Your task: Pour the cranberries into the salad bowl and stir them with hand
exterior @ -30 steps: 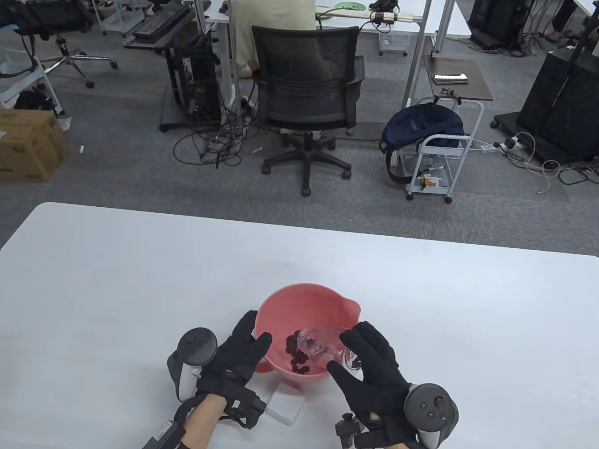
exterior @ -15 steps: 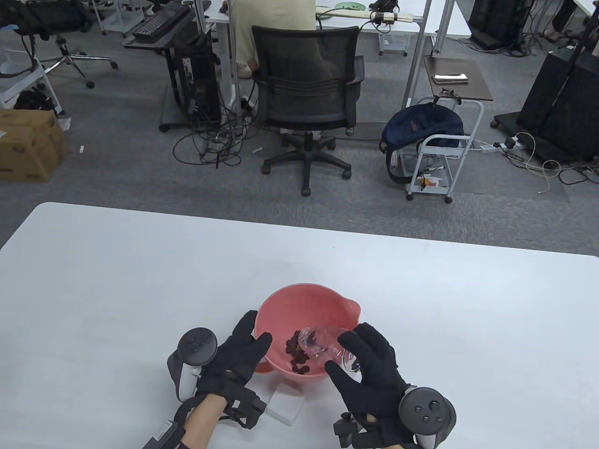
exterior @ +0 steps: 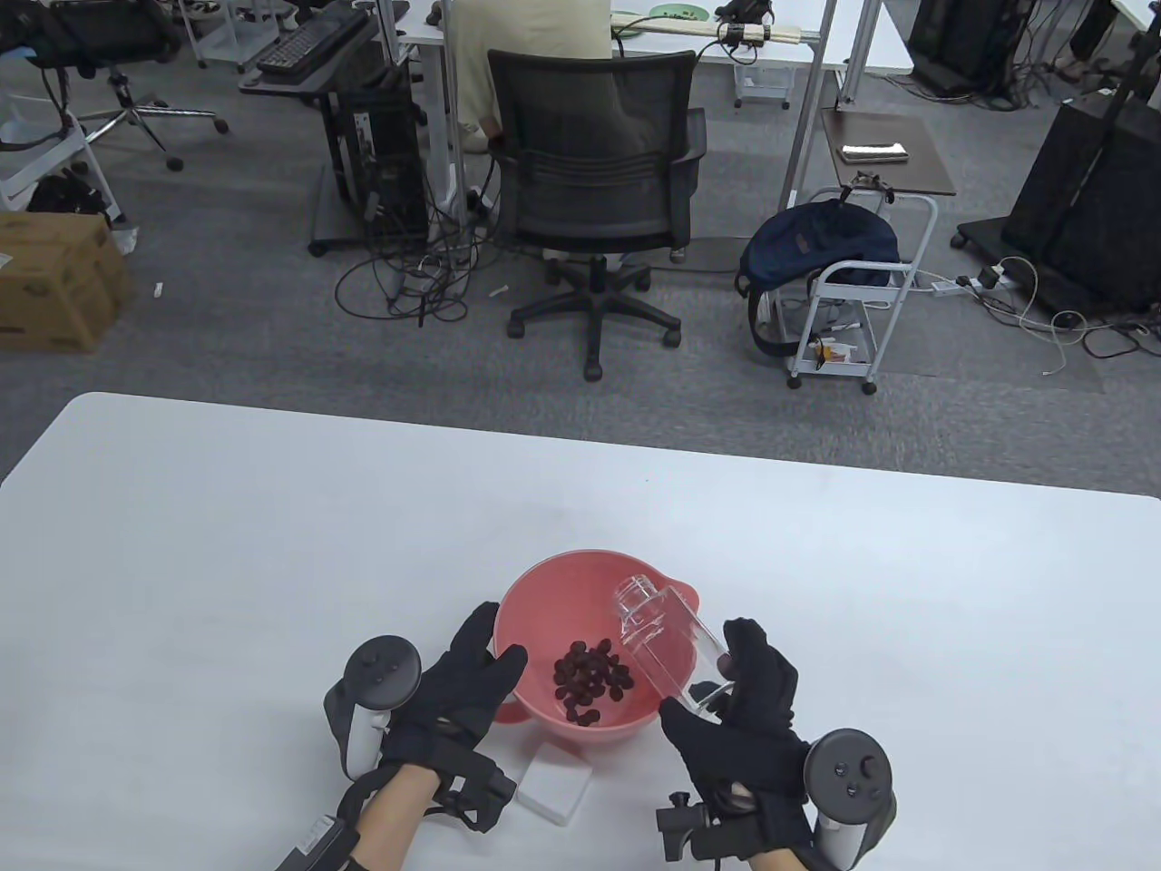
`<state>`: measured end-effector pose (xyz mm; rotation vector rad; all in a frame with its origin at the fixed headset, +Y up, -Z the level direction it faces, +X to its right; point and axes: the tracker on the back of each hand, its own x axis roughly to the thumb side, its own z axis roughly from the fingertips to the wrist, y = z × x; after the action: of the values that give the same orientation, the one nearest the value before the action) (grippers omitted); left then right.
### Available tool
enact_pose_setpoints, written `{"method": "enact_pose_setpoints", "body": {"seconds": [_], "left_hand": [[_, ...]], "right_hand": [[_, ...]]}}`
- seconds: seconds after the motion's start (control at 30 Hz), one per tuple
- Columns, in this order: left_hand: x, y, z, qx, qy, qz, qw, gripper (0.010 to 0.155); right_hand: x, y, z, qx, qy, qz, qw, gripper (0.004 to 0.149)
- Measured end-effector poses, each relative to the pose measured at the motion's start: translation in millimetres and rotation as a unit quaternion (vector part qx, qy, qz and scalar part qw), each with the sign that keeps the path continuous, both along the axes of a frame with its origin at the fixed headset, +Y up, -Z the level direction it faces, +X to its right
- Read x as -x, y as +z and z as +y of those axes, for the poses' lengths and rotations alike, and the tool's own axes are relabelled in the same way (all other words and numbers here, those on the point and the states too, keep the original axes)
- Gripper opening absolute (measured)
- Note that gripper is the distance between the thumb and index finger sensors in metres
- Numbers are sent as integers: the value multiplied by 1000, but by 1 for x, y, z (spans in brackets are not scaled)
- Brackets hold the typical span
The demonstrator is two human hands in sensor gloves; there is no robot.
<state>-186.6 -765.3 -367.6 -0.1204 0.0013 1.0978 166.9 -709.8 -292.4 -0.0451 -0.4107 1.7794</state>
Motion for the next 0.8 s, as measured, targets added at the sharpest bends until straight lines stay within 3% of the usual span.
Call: {"method": "enact_pose_setpoints", "body": {"seconds": [0.43, 0.8], "left_hand": [[0, 0, 0, 0, 1, 1, 1000, 77], [0, 0, 0, -1, 0, 1, 1000, 77]], "right_hand": [[-13, -3, -8, 13, -17, -29, 999, 86], [-20, -8, -14, 35, -56, -19, 998, 96]]}}
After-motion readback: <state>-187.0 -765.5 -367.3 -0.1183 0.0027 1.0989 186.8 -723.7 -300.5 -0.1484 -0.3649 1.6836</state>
